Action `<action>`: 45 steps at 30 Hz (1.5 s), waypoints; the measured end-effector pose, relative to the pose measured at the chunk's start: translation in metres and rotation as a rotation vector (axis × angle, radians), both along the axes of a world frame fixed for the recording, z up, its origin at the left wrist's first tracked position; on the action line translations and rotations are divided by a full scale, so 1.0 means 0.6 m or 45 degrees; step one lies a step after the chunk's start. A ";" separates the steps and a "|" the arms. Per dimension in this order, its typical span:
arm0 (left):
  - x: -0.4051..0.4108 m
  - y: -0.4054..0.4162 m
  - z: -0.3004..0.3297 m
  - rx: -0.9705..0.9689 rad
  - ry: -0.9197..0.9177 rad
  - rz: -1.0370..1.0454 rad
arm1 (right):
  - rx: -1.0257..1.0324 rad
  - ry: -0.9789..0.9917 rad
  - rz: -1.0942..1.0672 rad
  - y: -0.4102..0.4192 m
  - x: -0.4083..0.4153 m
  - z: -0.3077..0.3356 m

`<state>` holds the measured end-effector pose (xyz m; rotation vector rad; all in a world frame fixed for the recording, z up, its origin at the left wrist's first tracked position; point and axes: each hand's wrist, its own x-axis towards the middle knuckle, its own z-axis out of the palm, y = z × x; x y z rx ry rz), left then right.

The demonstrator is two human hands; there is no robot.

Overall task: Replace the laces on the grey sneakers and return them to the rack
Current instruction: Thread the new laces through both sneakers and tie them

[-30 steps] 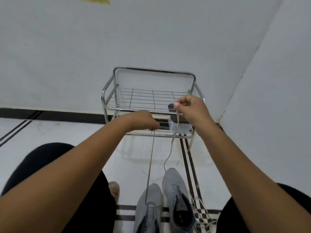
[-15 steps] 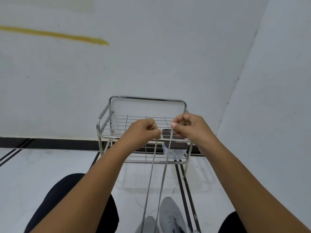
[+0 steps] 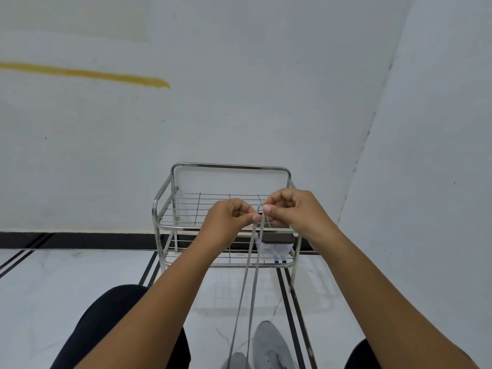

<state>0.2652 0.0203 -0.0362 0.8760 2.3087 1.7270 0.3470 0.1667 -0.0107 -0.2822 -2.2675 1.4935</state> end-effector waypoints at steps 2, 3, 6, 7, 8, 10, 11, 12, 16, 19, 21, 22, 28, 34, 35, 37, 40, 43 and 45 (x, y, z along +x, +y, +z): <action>0.001 0.002 -0.003 0.069 -0.080 -0.037 | -0.023 0.004 0.008 0.000 0.000 0.001; 0.001 0.003 -0.004 0.109 -0.121 -0.064 | -0.041 0.004 0.015 0.000 0.000 0.001; 0.001 0.005 -0.007 0.200 -0.206 -0.115 | -0.082 -0.003 0.036 0.001 0.002 0.002; 0.001 0.005 -0.007 0.213 -0.218 -0.120 | -0.092 -0.006 0.040 0.001 0.002 0.002; 0.000 0.004 -0.008 0.221 -0.223 -0.123 | -0.100 -0.007 0.044 0.001 0.003 0.003; 0.000 0.005 -0.008 0.233 -0.225 -0.131 | -0.113 -0.006 0.055 0.000 0.004 0.003; 0.000 0.005 -0.008 0.238 -0.224 -0.135 | -0.118 -0.005 0.062 -0.001 0.004 0.003; 0.000 0.005 -0.009 0.240 -0.223 -0.138 | -0.122 -0.004 0.069 -0.001 0.004 0.003; 0.001 0.006 -0.010 0.250 -0.221 -0.146 | -0.108 0.009 0.083 -0.002 0.006 0.003; 0.002 0.006 -0.010 0.255 -0.223 -0.152 | -0.116 0.016 0.123 -0.002 0.008 0.004; 0.002 0.005 -0.009 0.252 -0.214 -0.152 | -0.120 0.008 0.144 -0.001 0.008 0.004; 0.002 0.006 -0.010 0.251 -0.209 -0.151 | -0.120 0.002 0.145 -0.001 0.008 0.003; 0.003 0.008 -0.013 0.252 -0.197 -0.146 | -0.097 0.010 0.099 -0.002 0.005 0.000; 0.005 0.013 -0.019 0.133 -0.210 -0.179 | -0.044 0.022 0.045 -0.002 0.003 -0.004; 0.006 0.013 -0.018 0.127 -0.205 -0.164 | -0.040 0.026 0.034 -0.002 0.002 -0.005; 0.007 0.013 -0.017 0.118 -0.202 -0.145 | -0.069 0.045 0.018 0.001 0.001 -0.005; 0.005 0.012 -0.017 0.098 -0.216 -0.128 | -0.145 0.061 0.018 0.011 0.003 -0.003; 0.006 0.011 -0.015 0.095 -0.240 -0.129 | -0.124 0.023 0.034 0.014 0.006 -0.002; 0.005 0.011 -0.016 0.102 -0.245 -0.136 | -0.087 -0.003 0.045 0.011 0.005 -0.003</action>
